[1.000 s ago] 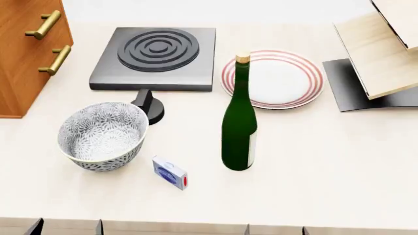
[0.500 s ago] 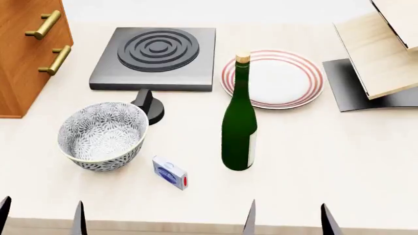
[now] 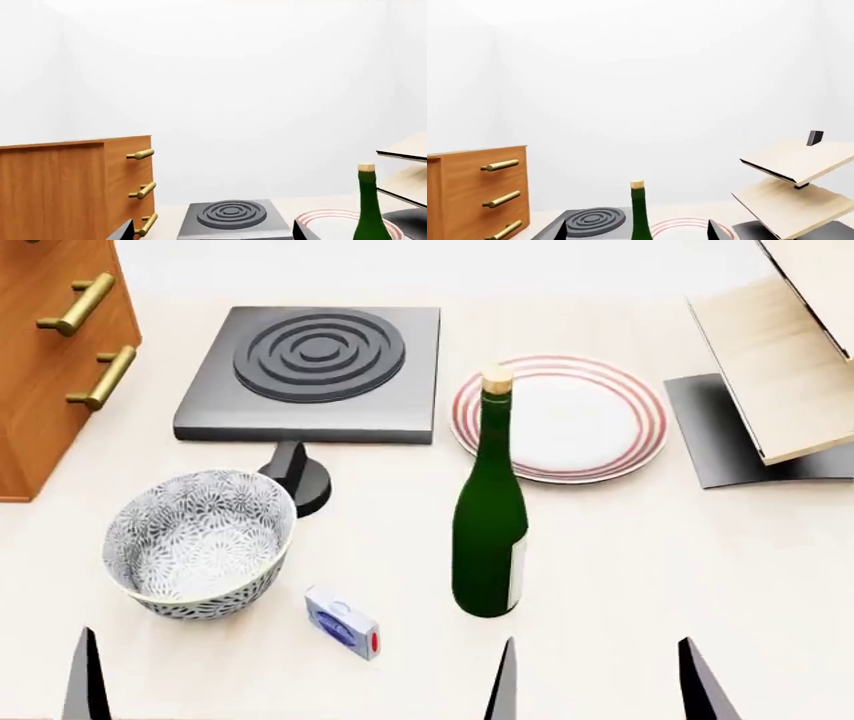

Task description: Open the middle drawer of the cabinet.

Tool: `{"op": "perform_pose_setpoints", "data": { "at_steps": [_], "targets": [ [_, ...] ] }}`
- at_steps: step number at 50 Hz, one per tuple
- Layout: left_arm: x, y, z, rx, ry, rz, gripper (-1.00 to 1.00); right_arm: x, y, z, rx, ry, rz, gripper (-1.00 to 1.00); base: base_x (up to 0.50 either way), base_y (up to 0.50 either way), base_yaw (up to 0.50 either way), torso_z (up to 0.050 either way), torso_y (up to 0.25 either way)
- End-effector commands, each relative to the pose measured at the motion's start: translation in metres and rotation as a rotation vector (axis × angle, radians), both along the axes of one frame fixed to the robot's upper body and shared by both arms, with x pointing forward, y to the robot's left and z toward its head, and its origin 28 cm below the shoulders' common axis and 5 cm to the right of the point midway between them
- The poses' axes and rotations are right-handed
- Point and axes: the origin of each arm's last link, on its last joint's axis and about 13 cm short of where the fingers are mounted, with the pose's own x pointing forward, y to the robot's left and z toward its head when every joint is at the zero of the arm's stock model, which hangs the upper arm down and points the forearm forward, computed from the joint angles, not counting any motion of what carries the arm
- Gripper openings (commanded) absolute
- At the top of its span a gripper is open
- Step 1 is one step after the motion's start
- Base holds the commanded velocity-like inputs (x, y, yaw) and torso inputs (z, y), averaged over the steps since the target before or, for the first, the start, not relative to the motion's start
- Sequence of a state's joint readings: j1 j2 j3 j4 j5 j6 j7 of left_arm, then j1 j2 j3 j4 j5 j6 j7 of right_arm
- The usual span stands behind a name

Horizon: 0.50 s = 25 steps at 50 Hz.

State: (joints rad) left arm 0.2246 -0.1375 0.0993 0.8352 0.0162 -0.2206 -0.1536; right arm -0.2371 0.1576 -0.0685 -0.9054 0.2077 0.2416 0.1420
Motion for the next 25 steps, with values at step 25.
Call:
{"op": "perform_pose_setpoints", "data": {
  "at_steps": [25],
  "targets": [
    [-0.0037, -0.0015, 0.0045, -0.008, -0.012, 0.004, 1.00, -0.0040, 0.0009, 0.0034, -0.029, 0.013, -0.013, 1.00, 0.34, 0.37, 0.00, 0.000, 0.000]
  ]
}}
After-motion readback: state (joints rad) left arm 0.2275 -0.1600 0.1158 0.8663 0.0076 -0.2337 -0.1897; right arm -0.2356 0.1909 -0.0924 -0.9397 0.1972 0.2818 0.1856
